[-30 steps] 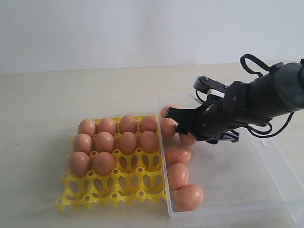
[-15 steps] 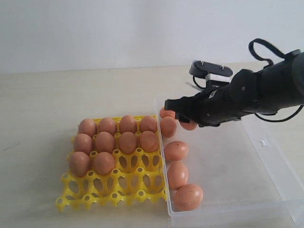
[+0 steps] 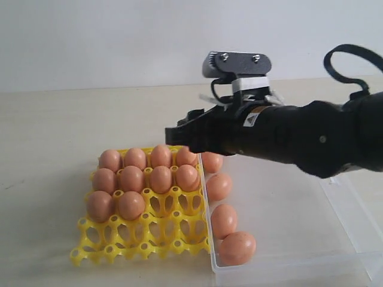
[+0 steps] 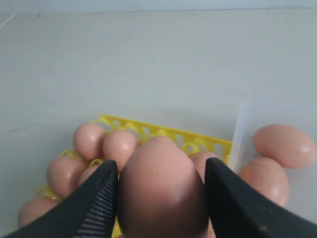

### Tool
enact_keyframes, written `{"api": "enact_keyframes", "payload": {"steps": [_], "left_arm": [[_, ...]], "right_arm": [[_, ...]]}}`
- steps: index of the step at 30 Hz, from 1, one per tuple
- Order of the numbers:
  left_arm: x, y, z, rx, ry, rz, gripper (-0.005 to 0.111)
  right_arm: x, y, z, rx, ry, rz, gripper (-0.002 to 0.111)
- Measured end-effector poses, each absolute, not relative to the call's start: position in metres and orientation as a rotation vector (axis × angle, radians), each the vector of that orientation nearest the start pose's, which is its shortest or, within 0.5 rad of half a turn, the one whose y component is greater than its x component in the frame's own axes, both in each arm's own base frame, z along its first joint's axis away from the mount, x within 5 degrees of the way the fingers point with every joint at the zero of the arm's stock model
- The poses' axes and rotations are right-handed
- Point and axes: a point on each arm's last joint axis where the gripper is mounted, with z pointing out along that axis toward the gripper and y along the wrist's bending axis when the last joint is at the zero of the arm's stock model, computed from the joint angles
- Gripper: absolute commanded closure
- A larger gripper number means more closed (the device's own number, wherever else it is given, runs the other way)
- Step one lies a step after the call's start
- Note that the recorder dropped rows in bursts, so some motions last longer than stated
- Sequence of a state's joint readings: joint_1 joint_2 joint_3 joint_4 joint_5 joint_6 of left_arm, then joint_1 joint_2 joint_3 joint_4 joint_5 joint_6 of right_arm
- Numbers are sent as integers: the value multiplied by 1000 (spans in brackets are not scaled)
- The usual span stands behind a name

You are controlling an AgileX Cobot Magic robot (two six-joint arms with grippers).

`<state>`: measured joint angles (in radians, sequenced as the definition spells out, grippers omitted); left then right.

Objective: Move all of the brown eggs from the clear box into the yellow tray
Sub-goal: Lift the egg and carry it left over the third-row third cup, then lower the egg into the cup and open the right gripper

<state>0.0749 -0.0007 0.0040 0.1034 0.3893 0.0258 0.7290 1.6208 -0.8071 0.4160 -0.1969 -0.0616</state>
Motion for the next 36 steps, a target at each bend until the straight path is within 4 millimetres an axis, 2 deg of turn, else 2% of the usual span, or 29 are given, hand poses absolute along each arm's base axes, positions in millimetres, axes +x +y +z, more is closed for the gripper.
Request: {"api": "enact_keyframes", "payload": {"steps": [4,10,16,36], "left_arm": [[52,7,177,17,1878,172,107],[52,7,177,17,1878,172,107],[52,7,177,17,1878,172,107],[52,7,177,17,1878,172,107]], "right_arm": [[240,239,196,-470,2094,557,108],[235,258,169,-540,2121,543,108],[231,281,161,-589,2106,566,108],[232,284,141,-555,2188,549,108]]}}
